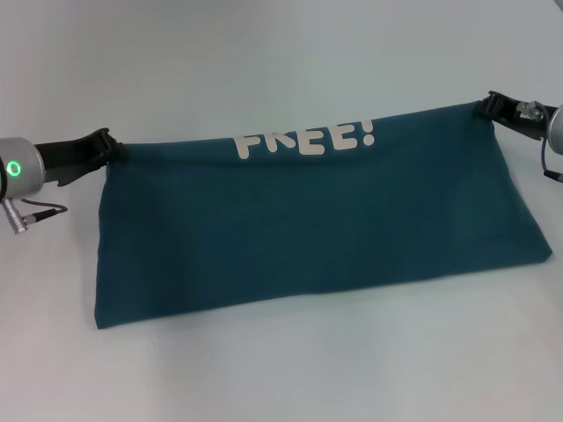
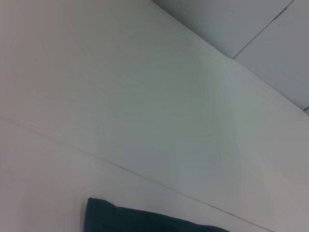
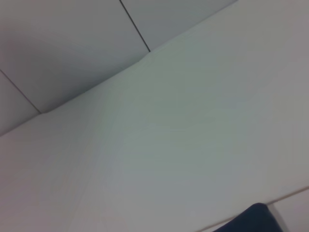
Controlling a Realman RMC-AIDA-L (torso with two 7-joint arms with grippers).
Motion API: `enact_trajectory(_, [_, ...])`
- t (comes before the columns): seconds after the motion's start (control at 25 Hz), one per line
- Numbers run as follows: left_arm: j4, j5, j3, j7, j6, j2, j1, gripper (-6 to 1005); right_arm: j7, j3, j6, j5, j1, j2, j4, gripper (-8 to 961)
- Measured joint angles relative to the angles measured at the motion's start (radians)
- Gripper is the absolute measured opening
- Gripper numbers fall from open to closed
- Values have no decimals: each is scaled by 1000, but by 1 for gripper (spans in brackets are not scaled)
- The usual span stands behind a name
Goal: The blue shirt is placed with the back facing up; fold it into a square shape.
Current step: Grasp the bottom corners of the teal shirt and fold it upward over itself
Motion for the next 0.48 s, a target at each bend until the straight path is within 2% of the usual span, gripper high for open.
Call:
enact_trajectory(0.2, [-17,5,12,0,-13,7,-3,32,3,-2,1,-2,3,-16,4,123])
enact_trajectory(0.4, [-21,3,7,-3,-44,4,9,129,4,-19,7,-2,19,-62,36,160])
enact_trajectory(0.48, [-22,0,6,-3,-46,4,13,218,5,-24,6,-2,21,-75,40,219])
